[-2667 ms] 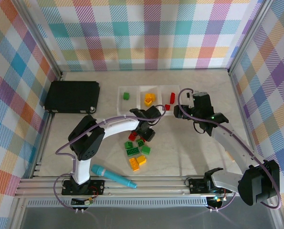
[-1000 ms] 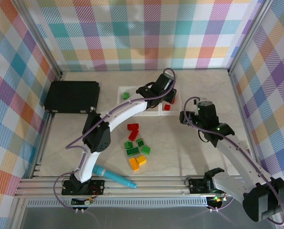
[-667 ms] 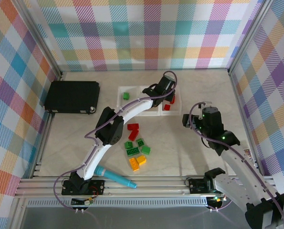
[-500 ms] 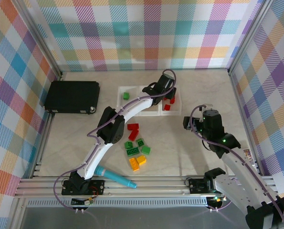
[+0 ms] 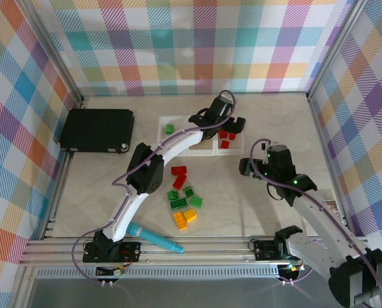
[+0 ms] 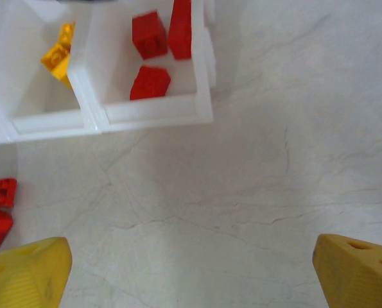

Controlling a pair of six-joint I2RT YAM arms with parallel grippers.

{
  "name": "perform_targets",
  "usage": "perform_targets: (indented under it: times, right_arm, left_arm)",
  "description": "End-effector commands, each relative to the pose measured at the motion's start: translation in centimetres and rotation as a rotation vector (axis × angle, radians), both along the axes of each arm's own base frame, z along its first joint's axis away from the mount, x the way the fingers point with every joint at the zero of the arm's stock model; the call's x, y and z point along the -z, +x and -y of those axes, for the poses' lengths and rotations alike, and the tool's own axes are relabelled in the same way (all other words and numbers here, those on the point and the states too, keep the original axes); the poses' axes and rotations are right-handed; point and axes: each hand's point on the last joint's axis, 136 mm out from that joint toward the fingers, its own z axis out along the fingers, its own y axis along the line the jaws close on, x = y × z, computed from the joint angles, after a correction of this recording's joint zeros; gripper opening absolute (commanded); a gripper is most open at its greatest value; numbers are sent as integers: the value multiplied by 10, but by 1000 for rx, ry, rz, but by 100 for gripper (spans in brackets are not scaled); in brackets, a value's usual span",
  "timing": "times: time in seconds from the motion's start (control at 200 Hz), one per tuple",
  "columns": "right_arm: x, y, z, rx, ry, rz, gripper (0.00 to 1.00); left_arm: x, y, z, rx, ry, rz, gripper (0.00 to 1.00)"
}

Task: Sort the legos into containers by color
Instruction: Touch the lego at the bottom-center of the table.

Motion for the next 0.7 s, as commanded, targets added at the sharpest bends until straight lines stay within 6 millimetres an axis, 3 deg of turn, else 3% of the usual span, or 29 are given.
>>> perform_targets:
  times: [0.0,0.185,0.31,0.51,0.695]
  right_arm:
    - [-16,5,-17,-63,70,-2,97]
    - [-15,5,-30,-113,108,-38,100]
    - [-7,3,-43,-159,140,-99,99]
    - [2,-14,-92,-510,0,-115,99]
    - [12,-31,-142,-862,-201,-19,99]
  left_arm:
    - [-75,-4,-23,21,-128,69,100]
    - [-84,-32,-97,-58,-197,81,100]
    - [-65,-69,-142,-93,-124,32,100]
    - [-21,-132,-199,-196,-45,-90,100]
    - [-16,-164,-251,-370,-9,-103,100]
